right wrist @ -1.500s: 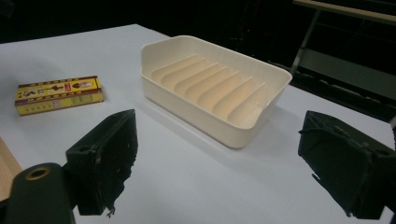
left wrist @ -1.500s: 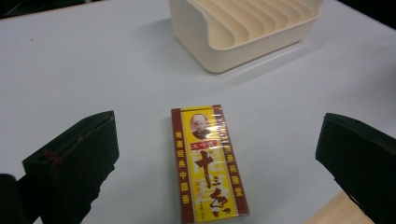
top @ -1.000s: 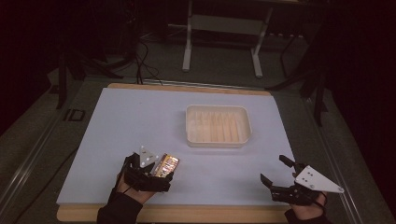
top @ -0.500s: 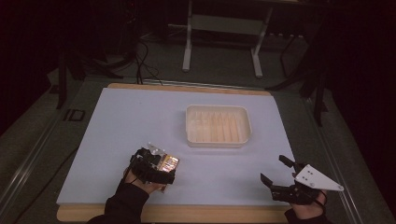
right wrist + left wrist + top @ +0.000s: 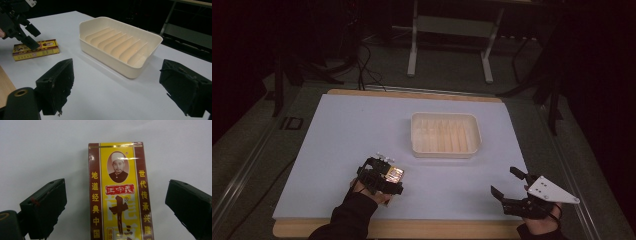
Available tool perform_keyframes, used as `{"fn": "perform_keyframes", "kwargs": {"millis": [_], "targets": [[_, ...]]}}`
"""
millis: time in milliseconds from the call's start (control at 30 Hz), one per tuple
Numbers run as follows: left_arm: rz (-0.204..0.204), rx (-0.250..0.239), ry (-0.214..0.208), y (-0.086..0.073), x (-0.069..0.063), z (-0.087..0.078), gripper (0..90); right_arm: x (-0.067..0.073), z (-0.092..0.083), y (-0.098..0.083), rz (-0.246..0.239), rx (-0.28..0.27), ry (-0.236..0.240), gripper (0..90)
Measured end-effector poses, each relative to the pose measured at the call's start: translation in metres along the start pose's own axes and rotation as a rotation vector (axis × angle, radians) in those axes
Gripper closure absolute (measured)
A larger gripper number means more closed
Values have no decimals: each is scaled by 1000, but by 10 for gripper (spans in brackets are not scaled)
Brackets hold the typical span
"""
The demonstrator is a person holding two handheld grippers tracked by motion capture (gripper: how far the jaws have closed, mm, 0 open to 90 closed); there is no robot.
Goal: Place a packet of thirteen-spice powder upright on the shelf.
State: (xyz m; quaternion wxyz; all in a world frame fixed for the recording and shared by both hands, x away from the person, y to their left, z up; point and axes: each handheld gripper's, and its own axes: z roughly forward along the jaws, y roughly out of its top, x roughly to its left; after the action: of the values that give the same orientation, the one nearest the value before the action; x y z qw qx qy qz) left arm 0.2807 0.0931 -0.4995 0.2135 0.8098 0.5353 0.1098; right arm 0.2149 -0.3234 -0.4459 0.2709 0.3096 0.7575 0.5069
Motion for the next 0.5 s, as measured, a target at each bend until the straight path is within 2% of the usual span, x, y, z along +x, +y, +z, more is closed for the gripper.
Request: {"fn": "perform_keyframes", "kwargs": {"millis": [67, 200, 267, 400, 500], "targets": [[-6, 9, -2, 0, 1, 3, 44, 0, 0, 0, 2, 0, 2, 124], [12, 49, 16, 0, -2, 9, 51, 0, 0, 0, 4, 2, 1, 124], [20, 55, 23, -1, -2, 11, 52, 0, 0, 0, 5, 4, 2, 128], [10, 66, 30, -1, -1, 15, 60, -1, 0, -1, 9, 10, 5, 129], [27, 73, 23, 0, -2, 17, 107, -1, 1, -1, 11, 7, 8, 129]]}}
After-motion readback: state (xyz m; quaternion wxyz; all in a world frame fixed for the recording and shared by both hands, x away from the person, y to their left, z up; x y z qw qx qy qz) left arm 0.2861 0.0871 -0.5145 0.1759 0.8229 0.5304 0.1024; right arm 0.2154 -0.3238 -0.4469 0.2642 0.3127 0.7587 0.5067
